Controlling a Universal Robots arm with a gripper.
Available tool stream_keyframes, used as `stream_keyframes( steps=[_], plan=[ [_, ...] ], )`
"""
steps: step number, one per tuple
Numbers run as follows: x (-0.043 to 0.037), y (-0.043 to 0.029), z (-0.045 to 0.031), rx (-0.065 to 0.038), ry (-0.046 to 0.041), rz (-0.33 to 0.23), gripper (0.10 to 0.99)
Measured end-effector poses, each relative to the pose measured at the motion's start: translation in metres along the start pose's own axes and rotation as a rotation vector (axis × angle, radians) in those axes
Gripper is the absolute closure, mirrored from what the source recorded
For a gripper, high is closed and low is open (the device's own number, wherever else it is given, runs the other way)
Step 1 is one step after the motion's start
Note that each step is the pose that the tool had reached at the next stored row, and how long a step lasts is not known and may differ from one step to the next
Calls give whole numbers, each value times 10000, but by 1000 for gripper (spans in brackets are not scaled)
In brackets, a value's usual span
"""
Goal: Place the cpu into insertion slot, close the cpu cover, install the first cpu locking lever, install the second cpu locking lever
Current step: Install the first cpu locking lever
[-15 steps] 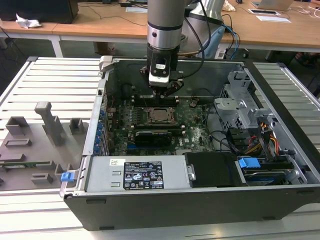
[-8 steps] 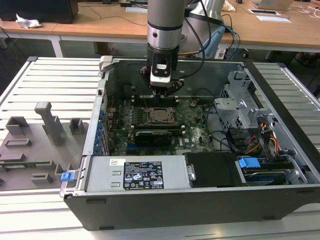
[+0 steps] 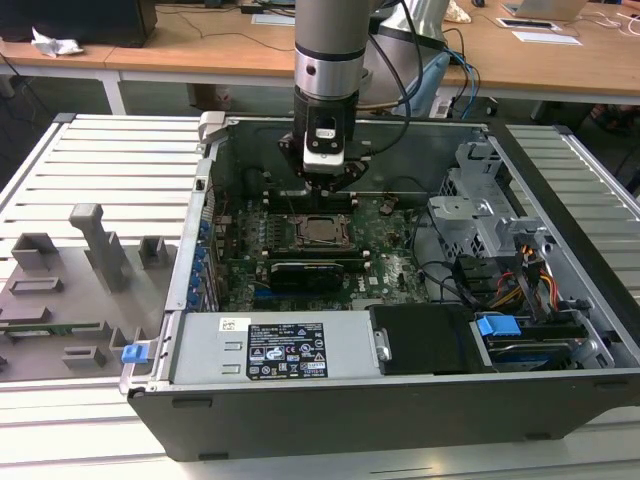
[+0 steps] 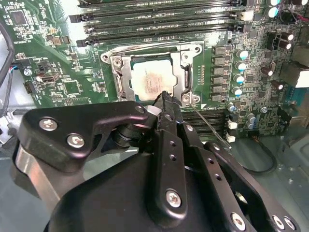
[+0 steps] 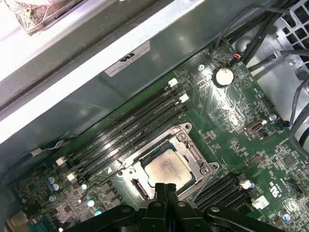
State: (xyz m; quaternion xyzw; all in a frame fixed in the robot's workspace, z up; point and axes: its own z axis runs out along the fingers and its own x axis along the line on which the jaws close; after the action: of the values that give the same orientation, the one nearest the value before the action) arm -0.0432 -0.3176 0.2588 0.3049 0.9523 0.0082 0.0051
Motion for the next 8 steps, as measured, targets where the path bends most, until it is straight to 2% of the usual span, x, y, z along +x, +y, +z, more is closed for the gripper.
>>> stream_keyframes(
  steps=[5,8],
  plan=[
    [0,0,0,-1,4,-213,980],
    [0,0,0,1,10,-654,980]
  ],
)
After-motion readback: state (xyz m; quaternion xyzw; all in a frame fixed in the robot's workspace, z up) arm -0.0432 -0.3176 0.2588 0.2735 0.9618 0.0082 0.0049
